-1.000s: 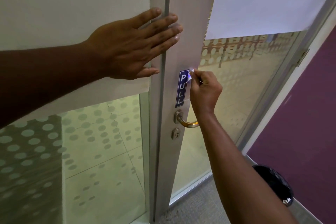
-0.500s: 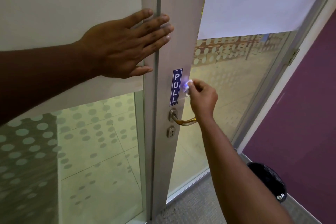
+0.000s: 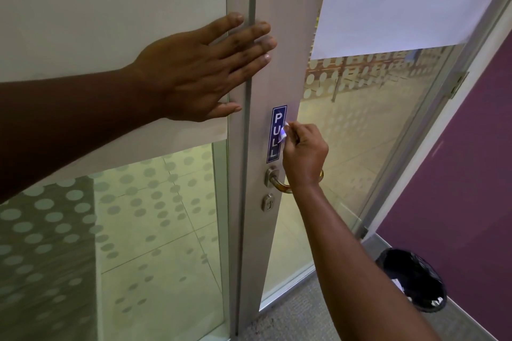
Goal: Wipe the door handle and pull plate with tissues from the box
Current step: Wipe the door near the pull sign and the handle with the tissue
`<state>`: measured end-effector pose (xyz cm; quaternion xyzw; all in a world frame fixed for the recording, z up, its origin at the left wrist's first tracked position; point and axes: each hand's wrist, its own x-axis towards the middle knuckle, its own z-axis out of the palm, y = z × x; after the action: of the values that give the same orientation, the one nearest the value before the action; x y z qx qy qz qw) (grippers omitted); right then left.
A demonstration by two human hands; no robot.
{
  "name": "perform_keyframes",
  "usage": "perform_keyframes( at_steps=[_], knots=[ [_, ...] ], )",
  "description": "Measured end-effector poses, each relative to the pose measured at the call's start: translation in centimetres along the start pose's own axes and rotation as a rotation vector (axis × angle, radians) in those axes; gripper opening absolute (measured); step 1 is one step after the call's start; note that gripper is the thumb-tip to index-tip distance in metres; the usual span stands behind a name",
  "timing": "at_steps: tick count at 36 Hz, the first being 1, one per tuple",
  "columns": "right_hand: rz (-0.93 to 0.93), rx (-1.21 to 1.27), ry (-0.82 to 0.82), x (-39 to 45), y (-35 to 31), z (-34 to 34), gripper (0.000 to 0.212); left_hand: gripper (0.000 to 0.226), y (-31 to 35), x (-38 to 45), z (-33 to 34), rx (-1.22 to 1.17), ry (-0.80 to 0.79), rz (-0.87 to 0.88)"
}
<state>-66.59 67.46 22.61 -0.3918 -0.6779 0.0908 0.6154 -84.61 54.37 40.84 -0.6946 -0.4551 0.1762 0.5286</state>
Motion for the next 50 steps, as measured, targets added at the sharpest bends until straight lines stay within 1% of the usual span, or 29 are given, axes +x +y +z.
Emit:
perform_keyframes(
  at_steps=[3,5,7,8,10,11,13,16,18,19,22,25,26,28,31,37,42,47,50],
  knots=[
    [0.013,-0.014,-0.042,-0.2,0.1,-0.3,0.016,0.086,0.0,0.0,0.0,0.01,0.007,-0.001],
    [0.073,-0.042,-0.132,0.0,0.5,-0.8,0.013,0.086,0.0,0.0,-0.1,0.018,0.004,-0.004],
    [0.23,-0.021,-0.269,0.6,1.2,-1.8,0.012,0.086,0.1,-0.1,-0.1,0.028,0.002,0.001],
    [0.334,0.053,-0.319,1.0,1.6,-2.4,0.01,0.086,0.1,-0.1,-0.1,0.034,0.0,0.003],
    [0.498,0.22,-0.358,2.2,2.5,-4.0,0.008,0.086,0.1,-0.1,-0.1,0.048,-0.012,-0.001],
    [0.537,0.262,-0.377,3.0,3.1,-4.9,0.006,0.086,0.1,-0.1,-0.1,0.058,-0.017,-0.002],
    [0.559,0.249,-0.46,4.7,4.0,-6.7,0.004,0.086,0.2,-0.2,0.0,0.082,-0.021,-0.003],
    [0.527,0.036,-0.595,6.7,5.3,-8.3,0.006,0.085,0.2,-0.3,-0.1,0.111,-0.018,-0.003],
    [0.485,-0.143,-0.65,7.1,5.7,-8.3,0.003,0.085,0.2,-0.3,-0.1,0.12,-0.006,-0.004],
    [0.459,-0.212,-0.668,7.2,5.9,-8.0,0.006,0.084,0.2,-0.3,-0.1,0.121,0.001,-0.004],
    [0.328,-0.405,-0.713,6.9,5.7,-6.6,0.018,0.086,0.2,-0.3,-0.1,0.11,0.018,-0.018],
    [0.139,-0.572,-0.779,6.7,5.8,-5.3,0.015,0.086,0.2,-0.3,-0.3,0.102,0.029,-0.024],
    [0.096,-0.614,-0.795,6.6,6.0,-5.0,0.015,0.086,0.2,-0.3,-0.3,0.105,0.028,-0.026],
    [0.065,-0.67,-0.842,6.5,6.3,-4.7,0.016,0.087,0.2,-0.2,-0.3,0.11,0.024,-0.028],
    [0.084,-0.69,-0.928,6.0,6.9,-4.9,0.019,0.085,0.3,-0.3,0.0,0.12,0.026,-0.017],
    [0.114,-0.564,-0.978,5.7,7.6,-6.1,0.024,0.084,0.2,-0.2,0.6,0.085,0.038,-0.009],
    [0.104,-0.545,-0.928,4.7,7.9,-6.4,0.026,0.084,0.1,-0.1,1.4,0.055,0.082,-0.008],
    [0.129,-0.54,-0.882,3.9,8.3,-6.5,0.022,0.084,0.3,0.0,2.0,0.061,0.128,-0.003],
    [0.15,-0.503,-0.846,3.3,8.6,-6.9,0.021,0.083,0.2,0.2,2.7,0.025,0.169,0.005]
  ],
)
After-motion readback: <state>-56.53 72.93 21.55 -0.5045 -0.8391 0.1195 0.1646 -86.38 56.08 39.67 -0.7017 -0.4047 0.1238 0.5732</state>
